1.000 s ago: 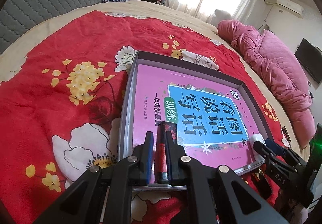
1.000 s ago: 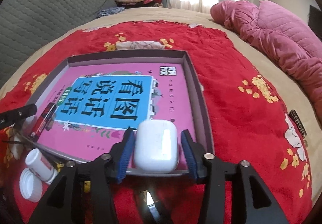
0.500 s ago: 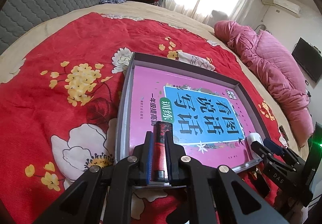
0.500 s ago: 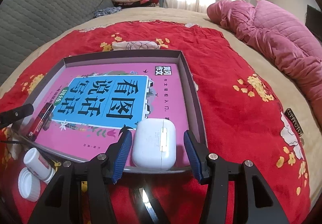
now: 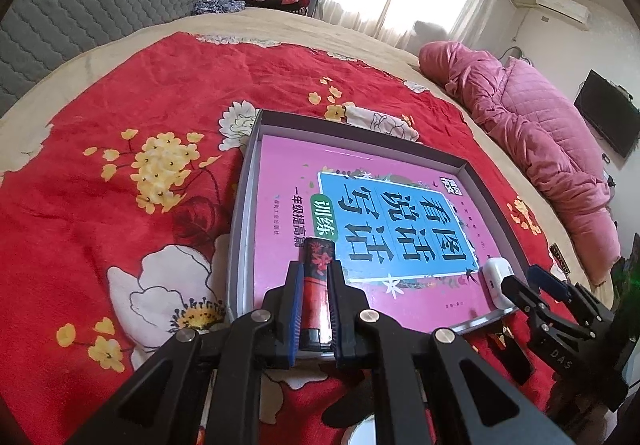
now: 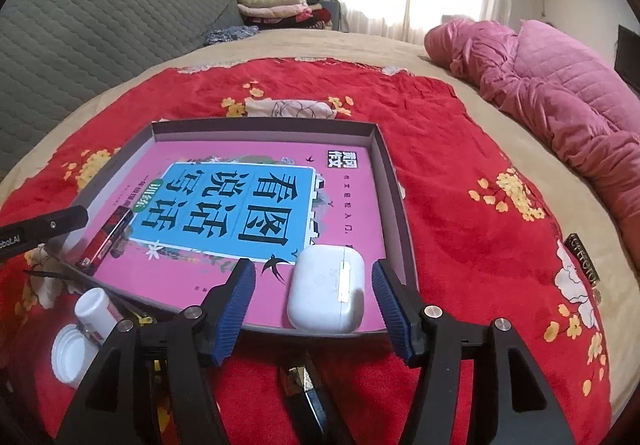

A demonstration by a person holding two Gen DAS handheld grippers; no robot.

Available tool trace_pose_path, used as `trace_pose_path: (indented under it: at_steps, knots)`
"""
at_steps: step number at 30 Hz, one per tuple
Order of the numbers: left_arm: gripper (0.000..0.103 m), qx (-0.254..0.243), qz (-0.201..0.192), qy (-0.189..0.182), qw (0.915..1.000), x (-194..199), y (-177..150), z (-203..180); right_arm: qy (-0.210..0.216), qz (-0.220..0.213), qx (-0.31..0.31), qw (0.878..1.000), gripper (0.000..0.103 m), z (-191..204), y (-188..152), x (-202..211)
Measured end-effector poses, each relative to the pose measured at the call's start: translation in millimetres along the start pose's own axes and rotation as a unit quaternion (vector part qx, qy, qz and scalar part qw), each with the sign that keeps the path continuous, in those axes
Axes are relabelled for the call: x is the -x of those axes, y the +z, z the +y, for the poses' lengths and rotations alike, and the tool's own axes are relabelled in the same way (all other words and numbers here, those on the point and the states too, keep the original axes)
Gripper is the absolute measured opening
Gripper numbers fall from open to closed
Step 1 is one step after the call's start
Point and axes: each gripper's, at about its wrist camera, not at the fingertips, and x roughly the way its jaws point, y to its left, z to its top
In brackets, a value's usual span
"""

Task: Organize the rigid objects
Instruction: 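Lower the red tube into the box with the left tool while the right tool sets the earbud case inside, then open both tools and withdraw them from the grey box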

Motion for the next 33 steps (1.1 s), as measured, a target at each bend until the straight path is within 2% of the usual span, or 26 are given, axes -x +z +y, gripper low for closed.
trace_pose_path:
  at_steps: [4, 9, 19, 21, 23, 33]
  knots:
    - [0.012, -0.009, -0.002, 0.004, 0.9999, 4, -2, -3, -0.001, -0.006, -0.003, 1.0, 0.063, -3, 0, 7]
    - [0.027, -0.019, -0.008, 0.013, 0.9997, 11, -5, -7, -0.002, -0.014, -0.007, 1.0, 0.065, -8, -2, 18]
    - [0.028, -0.021, -0.017, 0.017, 0.9995, 25, -5, -9, -0.002, -0.024, -0.012, 1.0, 0.066, -15, -7, 37]
    - [0.034, -0.022, -0.021, 0.017, 0.9994, 30, -6, -9, -0.001, -0.027, -0.014, 1.0, 0.066, -16, -8, 41]
    - [0.044, -0.022, -0.025, 0.016, 0.9993, 34, -6, -9, -0.002, -0.028, -0.016, 0.999, 0.067, -17, -8, 44]
    - [0.046, -0.036, -0.038, 0.023, 0.9984, 53, -9, -15, 0.009, -0.035, -0.016, 0.999, 0.07, -15, -15, 60]
